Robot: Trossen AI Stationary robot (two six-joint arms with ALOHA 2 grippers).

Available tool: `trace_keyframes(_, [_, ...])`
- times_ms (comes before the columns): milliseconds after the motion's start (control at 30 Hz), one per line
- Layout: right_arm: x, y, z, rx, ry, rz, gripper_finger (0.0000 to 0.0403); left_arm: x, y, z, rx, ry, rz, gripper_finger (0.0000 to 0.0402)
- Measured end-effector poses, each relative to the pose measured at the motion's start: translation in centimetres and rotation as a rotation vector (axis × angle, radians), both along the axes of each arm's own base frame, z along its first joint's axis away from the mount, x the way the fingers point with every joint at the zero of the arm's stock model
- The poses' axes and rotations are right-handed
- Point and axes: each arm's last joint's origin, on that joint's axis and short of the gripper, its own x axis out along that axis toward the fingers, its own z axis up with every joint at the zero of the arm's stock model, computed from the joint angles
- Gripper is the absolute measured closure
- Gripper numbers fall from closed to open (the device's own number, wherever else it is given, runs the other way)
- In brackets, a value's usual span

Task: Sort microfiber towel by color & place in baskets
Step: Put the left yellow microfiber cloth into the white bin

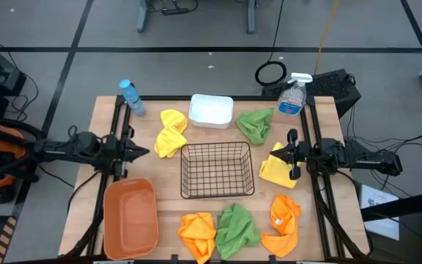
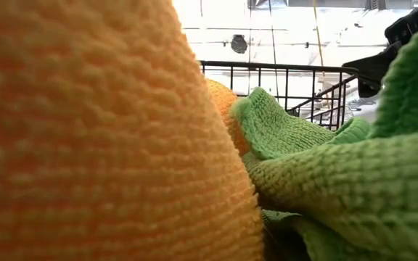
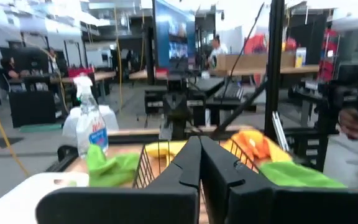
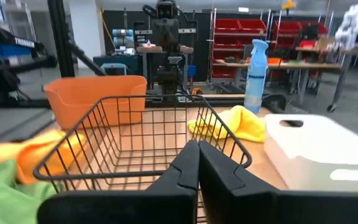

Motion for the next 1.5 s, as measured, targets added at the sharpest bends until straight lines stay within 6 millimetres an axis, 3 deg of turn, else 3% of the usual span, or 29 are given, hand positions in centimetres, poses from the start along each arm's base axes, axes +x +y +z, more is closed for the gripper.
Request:
trace_keyframes(233, [0.0, 0.0, 0.0, 0.030, -0.009, -0.001, 0.0403, 0.1, 0.1, 5.0, 0.015, 0.126, 0.026, 0.0395])
trace_keyframes(433, [0.0, 0.0, 0.2, 0.140, -0.029, 0.004, 0.0403, 1.3, -0.1, 8.9, 0.028, 0.192, 0.026, 0.0395])
trace_keyframes(567, [-0.3, 0.0, 1.4, 0.164, -0.059, 0.009, 0.0403, 2.6, -0.2, 10.8, 0.040, 0.209, 0.026, 0.0395])
trace_keyframes(767, [-1.0, 0.0, 4.8, 0.156, -0.107, 0.014, 0.0403, 4.7, -0.3, 11.3, 0.115, 0.226, 0.102, 0.0395])
trace_keyframes(1000, [-1.6, 0.1, 11.1, 0.157, -0.049, 0.009, 0.0403, 5.8, -0.2, 10.9, 0.122, 0.258, 0.176, 0.0395])
trace_keyframes(1233, [0.2, 0.0, 17.6, 0.160, 0.034, 0.002, 0.0403, 6.1, -0.2, 10.8, 0.093, 0.268, 0.179, 0.0395])
trace_keyframes(1367, [2.1, -0.1, 19.4, 0.143, 0.093, -0.002, 0.0403, 6.4, -0.3, 10.6, 0.074, 0.281, 0.179, 0.0395])
trace_keyframes(1500, [4.2, -0.2, 19.0, 0.141, 0.187, -0.008, 0.0403, 6.8, -0.3, 10.4, 0.043, 0.296, 0.181, 0.0395])
